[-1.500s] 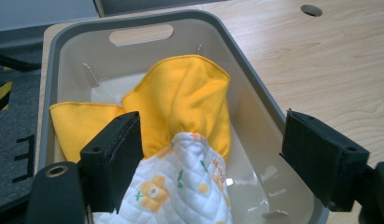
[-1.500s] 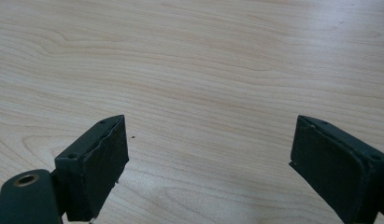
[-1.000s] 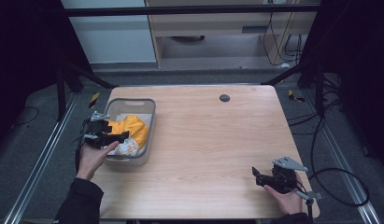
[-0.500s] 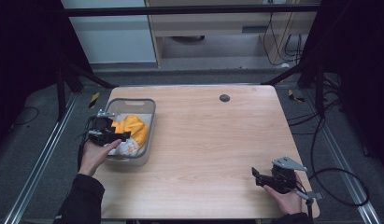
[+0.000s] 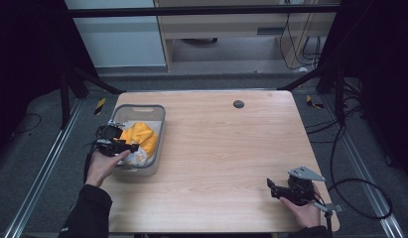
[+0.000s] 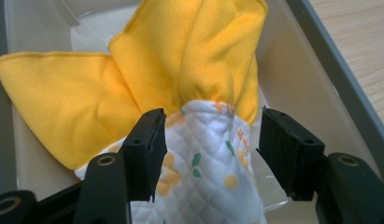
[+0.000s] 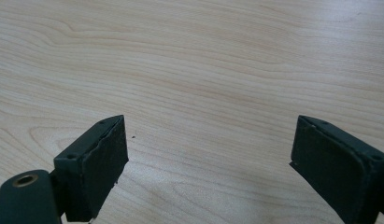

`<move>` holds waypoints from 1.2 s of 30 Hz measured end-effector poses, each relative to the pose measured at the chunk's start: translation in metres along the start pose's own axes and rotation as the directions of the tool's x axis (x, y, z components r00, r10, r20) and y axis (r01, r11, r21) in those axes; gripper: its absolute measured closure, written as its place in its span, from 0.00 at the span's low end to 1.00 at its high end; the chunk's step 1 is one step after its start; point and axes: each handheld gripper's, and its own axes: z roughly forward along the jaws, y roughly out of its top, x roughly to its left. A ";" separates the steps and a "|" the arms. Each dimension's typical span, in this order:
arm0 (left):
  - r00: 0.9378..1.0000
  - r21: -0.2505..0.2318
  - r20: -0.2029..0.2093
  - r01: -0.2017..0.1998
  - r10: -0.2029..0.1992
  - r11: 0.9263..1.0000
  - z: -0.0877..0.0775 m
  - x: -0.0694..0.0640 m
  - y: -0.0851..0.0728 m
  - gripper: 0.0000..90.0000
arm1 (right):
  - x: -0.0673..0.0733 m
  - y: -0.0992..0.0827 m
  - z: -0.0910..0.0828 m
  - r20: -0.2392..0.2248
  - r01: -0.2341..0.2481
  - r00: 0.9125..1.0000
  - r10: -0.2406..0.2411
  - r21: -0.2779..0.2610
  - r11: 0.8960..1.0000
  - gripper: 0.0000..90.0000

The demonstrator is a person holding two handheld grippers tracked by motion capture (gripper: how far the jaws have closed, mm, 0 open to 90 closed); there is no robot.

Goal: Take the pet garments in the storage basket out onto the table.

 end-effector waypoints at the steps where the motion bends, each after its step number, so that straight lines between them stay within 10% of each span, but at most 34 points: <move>1: 1.000 0.004 0.000 0.001 -0.001 1.000 0.001 0.000 0.000 0.46 | 0.000 0.000 0.000 0.000 0.000 1.000 0.000 0.000 1.000 0.12; 36: 0.999 0.137 0.012 -0.034 0.032 0.990 0.018 0.001 -0.001 0.83 | 0.002 -0.001 0.002 -0.017 0.006 1.000 -0.006 0.022 1.000 0.11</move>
